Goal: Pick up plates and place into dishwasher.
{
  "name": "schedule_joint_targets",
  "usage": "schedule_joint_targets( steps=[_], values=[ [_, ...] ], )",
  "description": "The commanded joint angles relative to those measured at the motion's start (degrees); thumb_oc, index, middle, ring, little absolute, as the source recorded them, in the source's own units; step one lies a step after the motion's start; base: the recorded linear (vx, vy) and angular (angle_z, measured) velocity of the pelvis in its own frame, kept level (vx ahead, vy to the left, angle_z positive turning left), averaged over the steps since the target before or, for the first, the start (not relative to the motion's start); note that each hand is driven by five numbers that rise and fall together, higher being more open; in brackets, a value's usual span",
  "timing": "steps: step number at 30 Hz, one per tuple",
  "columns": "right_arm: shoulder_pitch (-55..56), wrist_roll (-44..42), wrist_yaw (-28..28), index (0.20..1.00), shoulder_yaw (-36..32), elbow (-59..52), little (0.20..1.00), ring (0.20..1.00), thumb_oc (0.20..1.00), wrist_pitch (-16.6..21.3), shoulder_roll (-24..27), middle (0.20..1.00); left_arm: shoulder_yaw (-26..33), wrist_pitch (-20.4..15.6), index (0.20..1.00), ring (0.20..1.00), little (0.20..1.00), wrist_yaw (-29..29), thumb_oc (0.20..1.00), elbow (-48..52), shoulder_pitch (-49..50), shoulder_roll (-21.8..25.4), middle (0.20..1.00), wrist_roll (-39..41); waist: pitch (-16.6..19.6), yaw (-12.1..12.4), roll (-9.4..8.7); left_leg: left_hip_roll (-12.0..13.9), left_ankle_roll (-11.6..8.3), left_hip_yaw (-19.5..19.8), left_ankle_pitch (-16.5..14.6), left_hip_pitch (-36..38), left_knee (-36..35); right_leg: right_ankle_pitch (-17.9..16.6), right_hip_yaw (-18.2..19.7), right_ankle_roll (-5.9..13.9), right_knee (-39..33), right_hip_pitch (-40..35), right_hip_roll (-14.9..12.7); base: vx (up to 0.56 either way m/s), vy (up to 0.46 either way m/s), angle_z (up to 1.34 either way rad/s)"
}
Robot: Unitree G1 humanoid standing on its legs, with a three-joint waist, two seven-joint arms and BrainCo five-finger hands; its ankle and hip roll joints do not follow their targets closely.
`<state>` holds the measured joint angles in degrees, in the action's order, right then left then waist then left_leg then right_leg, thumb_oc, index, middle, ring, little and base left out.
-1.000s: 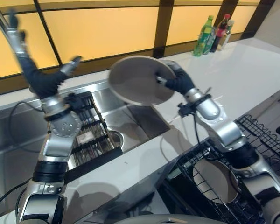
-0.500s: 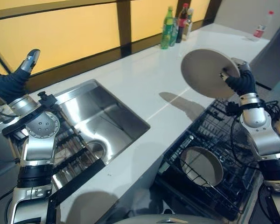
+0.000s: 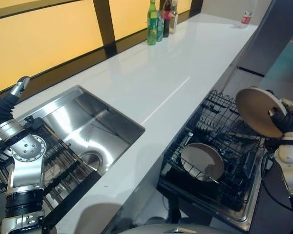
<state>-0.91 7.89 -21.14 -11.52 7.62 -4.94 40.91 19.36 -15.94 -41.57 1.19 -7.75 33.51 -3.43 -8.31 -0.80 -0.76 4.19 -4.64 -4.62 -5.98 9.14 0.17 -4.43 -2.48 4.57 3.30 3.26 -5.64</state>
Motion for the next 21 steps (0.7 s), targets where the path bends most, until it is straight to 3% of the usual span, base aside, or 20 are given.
schedule_joint_targets(
  steps=[1,4,6,9,16,21],
  values=[
    [-0.32,2.31,-2.14,0.200,-3.89,-1.02,0.200,0.200,0.200,0.82,3.57,0.200,2.80,-2.17,1.000,1.000,1.000,0.79,1.000,-0.77,3.34,5.17,1.000,1.38,0.53,-1.37,-0.80,-4.21,6.09,1.47,-1.31,-10.06,9.25,7.42,0.02,3.85,18.50,0.53,-5.46,0.05,-0.021,-0.14],
    [0.69,1.70,-2.84,0.200,-3.58,1.44,0.200,0.200,0.200,1.96,3.19,0.200,2.60,-2.56,1.000,1.000,1.000,1.55,1.000,-2.27,2.47,5.50,1.000,2.30,-0.59,-1.63,-1.41,-4.44,4.90,2.47,-1.80,-11.63,10.96,5.83,1.00,3.51,12.94,0.98,-7.74,0.06,-0.164,-0.11],
    [-0.02,2.57,-3.95,0.200,-2.43,2.93,0.200,0.200,0.200,2.38,3.12,0.200,0.96,-2.66,1.000,1.000,1.000,1.04,1.000,-3.31,0.70,6.15,1.000,2.04,-1.66,-2.31,-1.63,-3.95,3.31,2.85,-2.36,-12.43,11.44,1.73,2.55,4.66,7.51,1.61,-10.85,0.01,-0.278,-0.03],
    [-3.42,3.56,-4.99,0.200,0.18,3.90,0.200,0.200,0.200,1.54,3.59,0.200,-1.53,-2.01,1.000,1.000,1.000,-1.08,1.000,-4.34,-2.17,7.91,1.000,1.56,-3.97,-3.48,-1.18,-2.01,2.09,2.49,-3.31,-13.07,12.10,-2.73,5.38,6.36,4.37,4.71,-13.14,-0.06,-0.305,0.19],
    [-4.78,5.23,-2.98,0.200,2.31,5.48,0.200,0.200,0.200,2.33,4.53,0.200,-0.57,-0.47,1.000,1.000,1.000,-1.33,1.000,-2.93,-0.11,7.23,1.000,0.59,-5.60,-3.13,-0.23,1.91,0.47,4.43,-2.95,-16.62,17.23,3.74,5.08,6.13,7.44,5.03,-8.69,0.00,-0.243,-0.03],
    [-9.37,4.72,-4.02,0.200,6.31,9.03,0.200,0.200,0.200,2.40,6.96,0.200,-2.70,-0.48,1.000,1.000,1.000,-2.69,1.000,-2.77,-1.84,8.29,1.000,0.91,-7.82,-2.92,1.62,4.28,-1.10,6.79,0.02,-18.07,15.14,6.58,3.79,3.70,9.59,7.18,-5.18,-0.07,-0.147,0.07]
  ],
)
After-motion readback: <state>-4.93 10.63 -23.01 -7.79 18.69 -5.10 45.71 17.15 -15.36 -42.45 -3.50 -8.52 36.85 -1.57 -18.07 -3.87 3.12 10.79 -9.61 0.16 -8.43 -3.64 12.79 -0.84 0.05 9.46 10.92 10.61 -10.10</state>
